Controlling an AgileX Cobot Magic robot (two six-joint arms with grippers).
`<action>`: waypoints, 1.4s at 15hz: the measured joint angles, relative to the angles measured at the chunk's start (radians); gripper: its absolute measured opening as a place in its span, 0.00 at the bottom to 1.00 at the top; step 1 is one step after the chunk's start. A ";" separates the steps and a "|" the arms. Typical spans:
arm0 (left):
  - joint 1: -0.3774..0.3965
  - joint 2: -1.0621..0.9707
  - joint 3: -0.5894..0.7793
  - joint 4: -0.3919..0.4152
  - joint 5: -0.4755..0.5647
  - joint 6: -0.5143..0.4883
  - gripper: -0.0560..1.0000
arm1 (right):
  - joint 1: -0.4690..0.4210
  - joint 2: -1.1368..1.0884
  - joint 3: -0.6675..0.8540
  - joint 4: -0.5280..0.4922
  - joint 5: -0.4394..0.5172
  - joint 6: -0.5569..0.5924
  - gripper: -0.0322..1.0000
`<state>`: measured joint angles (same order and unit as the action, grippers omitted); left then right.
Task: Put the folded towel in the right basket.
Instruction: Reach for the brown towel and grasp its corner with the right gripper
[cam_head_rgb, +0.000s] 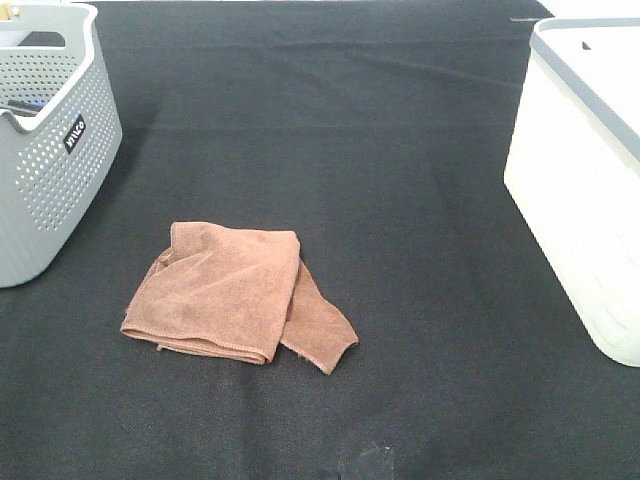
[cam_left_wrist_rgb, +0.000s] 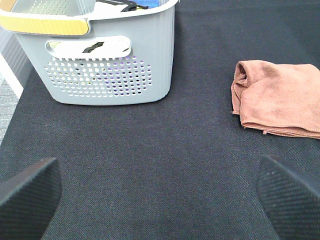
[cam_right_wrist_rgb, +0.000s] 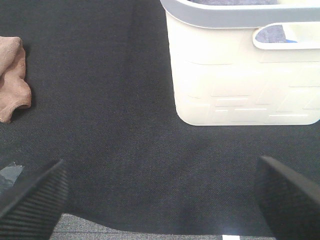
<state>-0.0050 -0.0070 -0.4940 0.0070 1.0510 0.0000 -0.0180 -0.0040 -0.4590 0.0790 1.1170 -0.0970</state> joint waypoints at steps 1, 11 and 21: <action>0.000 0.000 0.000 0.000 0.000 0.000 0.99 | 0.000 0.000 0.000 0.000 0.000 0.000 0.97; 0.000 0.000 0.000 0.000 0.000 0.000 0.99 | 0.000 0.000 0.000 0.000 0.000 0.000 0.97; 0.000 0.000 0.000 0.000 0.000 0.000 0.99 | 0.000 0.000 0.000 0.000 0.000 0.000 0.97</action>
<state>-0.0050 -0.0070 -0.4940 0.0070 1.0510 0.0000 -0.0180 -0.0040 -0.4590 0.0790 1.1170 -0.0970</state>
